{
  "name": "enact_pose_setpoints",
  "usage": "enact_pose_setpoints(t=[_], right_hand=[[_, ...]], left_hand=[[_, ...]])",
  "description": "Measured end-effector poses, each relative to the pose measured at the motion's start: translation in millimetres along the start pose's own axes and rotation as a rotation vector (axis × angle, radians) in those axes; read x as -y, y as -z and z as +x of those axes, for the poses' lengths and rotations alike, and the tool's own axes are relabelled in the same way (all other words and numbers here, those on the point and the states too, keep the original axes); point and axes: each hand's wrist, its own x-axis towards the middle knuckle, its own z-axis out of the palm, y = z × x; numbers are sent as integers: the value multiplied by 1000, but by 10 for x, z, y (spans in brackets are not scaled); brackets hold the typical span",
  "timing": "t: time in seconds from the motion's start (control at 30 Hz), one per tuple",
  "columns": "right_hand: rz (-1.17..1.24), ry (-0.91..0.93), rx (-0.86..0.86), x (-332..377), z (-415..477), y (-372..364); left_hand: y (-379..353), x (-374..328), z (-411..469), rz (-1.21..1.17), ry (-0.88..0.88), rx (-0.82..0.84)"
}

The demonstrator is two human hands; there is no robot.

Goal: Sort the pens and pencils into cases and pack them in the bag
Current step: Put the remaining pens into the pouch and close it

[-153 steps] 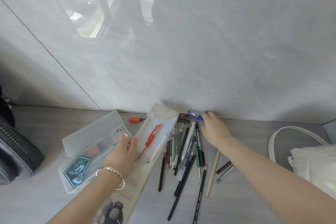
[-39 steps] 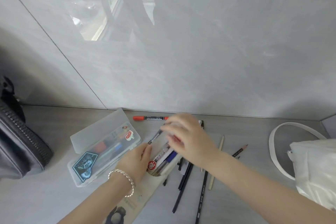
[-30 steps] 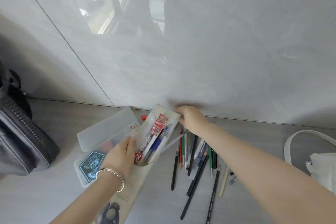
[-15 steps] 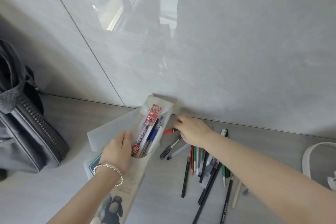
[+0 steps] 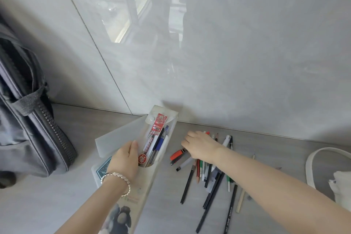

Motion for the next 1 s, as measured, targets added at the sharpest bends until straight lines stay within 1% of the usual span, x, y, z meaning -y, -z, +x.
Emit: enact_pose_setpoints(t=[0.03, 0.07, 0.1, 0.17, 0.23, 0.3, 0.33, 0.37, 0.43, 0.47, 0.5, 0.53, 0.6, 0.67, 0.7, 0.77, 0.83, 0.9, 0.93, 1.0], right_hand=[[57, -21, -21, -4, -72, 35], [133, -54, -112, -26, -167, 42], [238, -135, -168, -50, -277, 44], [606, -409, -297, -23, -545, 123], [1087, -658, -529, 37, -740, 233], [1447, -827, -753, 112, -881, 366], [1586, -869, -830, 143, -944, 441], [1743, -860, -889, 185, -982, 504], [2111, -751, -950, 291, -1018, 625], [2255, -696, -957, 361, -1021, 662], [2333, -657, -946, 452, -992, 685], [2354, -638, -918, 543, -964, 688], [2270, -617, -854, 681, -913, 636], [2186, -617, -824, 724, -897, 600], [2167, -639, -832, 707, -899, 587], [2107, -732, -912, 662, -914, 571], [1871, -817, -969, 626, -920, 520], [1559, -810, -962, 632, -939, 433], [1399, -758, -903, 656, -945, 390], [1175, -575, -735, 753, -950, 316]], left_hand=[[15, 0, -18, 2, 2, -5], [26, 2, -29, 5, 0, -6], [39, -1, -41, 11, -4, -7], [42, -18, -92, 37, -12, -1], [7, -19, -125, 63, -22, 39], [-57, -50, -182, 106, -30, 94], [-106, -69, -210, 143, -43, 121], [-147, -92, -240, 182, -70, 138], [-230, -155, -325, 246, -121, 182], [-275, -192, -383, 259, -141, 212], [-316, -208, -426, 244, -159, 241], [-368, -215, -463, 215, -176, 269], [-439, -240, -541, 178, -202, 291], [-471, -264, -587, 194, -236, 285], [-473, -284, -612, 200, -246, 288], [-485, -273, -646, 196, -261, 316], [-487, -251, -678, 182, -253, 351], [-493, -242, -695, 174, -255, 365], [-492, -245, -706, 167, -262, 364], [-491, -262, -723, 156, -274, 357]])
